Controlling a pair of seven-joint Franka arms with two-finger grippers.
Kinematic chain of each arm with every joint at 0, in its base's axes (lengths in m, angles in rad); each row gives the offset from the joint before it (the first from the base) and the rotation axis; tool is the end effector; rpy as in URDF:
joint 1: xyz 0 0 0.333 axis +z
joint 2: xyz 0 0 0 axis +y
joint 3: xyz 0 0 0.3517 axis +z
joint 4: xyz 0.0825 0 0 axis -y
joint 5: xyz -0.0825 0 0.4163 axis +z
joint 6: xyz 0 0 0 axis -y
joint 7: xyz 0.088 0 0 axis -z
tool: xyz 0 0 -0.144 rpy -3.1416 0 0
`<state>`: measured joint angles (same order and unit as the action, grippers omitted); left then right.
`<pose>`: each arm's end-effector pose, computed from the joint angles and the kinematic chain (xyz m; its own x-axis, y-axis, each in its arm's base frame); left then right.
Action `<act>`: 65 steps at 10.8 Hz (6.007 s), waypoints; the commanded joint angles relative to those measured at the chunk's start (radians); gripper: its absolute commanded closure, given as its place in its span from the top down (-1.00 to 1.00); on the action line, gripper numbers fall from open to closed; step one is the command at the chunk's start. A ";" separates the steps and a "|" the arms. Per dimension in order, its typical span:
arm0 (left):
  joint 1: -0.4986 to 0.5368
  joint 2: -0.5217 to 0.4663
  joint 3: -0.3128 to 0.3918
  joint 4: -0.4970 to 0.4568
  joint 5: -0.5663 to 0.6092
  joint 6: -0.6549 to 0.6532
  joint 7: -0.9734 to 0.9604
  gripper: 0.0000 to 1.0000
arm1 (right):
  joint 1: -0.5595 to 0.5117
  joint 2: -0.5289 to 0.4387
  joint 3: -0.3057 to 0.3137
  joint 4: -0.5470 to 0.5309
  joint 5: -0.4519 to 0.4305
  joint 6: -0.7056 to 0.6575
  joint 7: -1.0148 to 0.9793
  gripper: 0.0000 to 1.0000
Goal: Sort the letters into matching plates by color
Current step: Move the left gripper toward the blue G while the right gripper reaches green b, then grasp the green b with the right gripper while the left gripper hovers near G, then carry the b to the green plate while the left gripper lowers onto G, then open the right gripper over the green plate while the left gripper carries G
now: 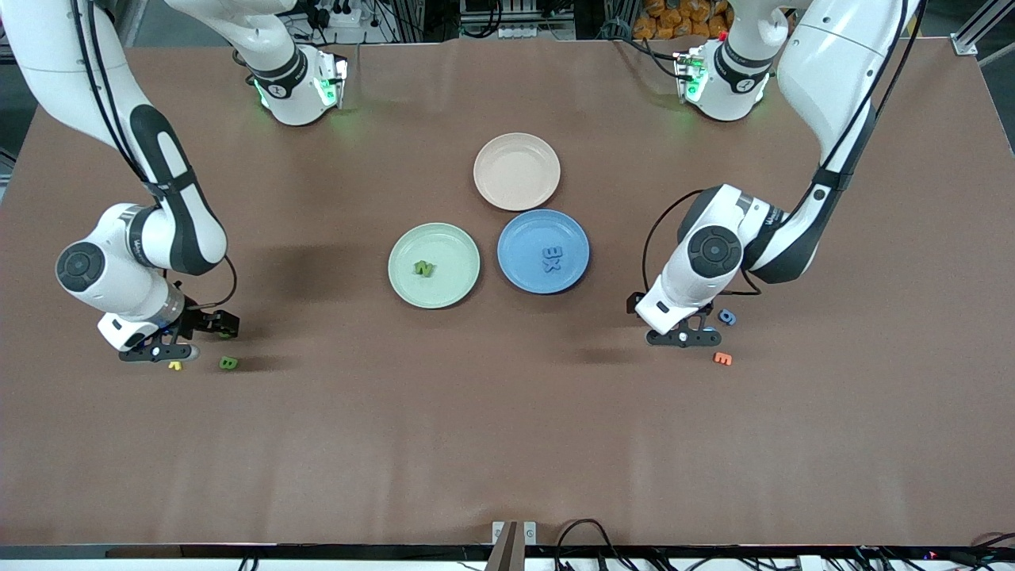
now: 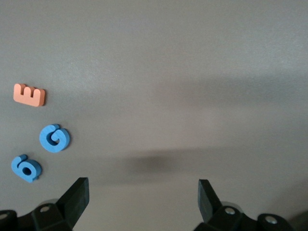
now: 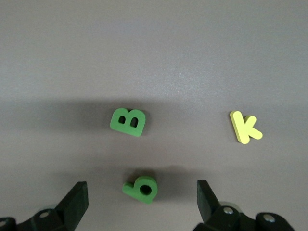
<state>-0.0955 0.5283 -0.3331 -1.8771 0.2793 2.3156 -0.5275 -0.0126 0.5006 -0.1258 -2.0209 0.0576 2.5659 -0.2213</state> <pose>0.6163 -0.2590 0.2078 0.9979 -0.0580 -0.0300 -0.0595 -0.9969 -0.0510 0.6390 -0.0885 0.1736 0.9977 0.0528 0.0427 0.0512 -0.9980 0.0368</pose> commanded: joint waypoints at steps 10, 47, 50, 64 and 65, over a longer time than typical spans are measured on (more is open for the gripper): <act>0.227 0.042 -0.009 -0.123 0.029 0.292 0.374 1.00 | -0.055 0.050 0.038 -0.039 -0.010 0.096 0.000 1.00; 0.227 0.052 -0.018 -0.042 0.012 0.121 0.359 -1.00 | 0.362 -0.120 0.040 -0.071 0.119 -0.119 0.477 -0.61; 0.183 0.048 -0.037 0.016 -0.012 0.019 0.282 -1.00 | 0.491 -0.120 0.038 -0.067 0.119 -0.119 0.603 -0.61; -0.076 0.073 -0.199 0.061 -0.012 -0.059 -0.530 -1.00 | 0.727 -0.039 0.037 0.005 0.108 -0.119 0.938 1.00; -0.098 0.079 -0.199 0.065 -0.012 -0.059 -0.570 -1.00 | 0.724 -0.042 0.034 0.005 0.107 -0.119 0.933 1.00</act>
<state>-0.1465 0.5932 -0.5377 -1.8333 0.2794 2.2753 -1.0123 0.7138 0.4537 -0.0820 -2.0324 0.1712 2.4579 0.6969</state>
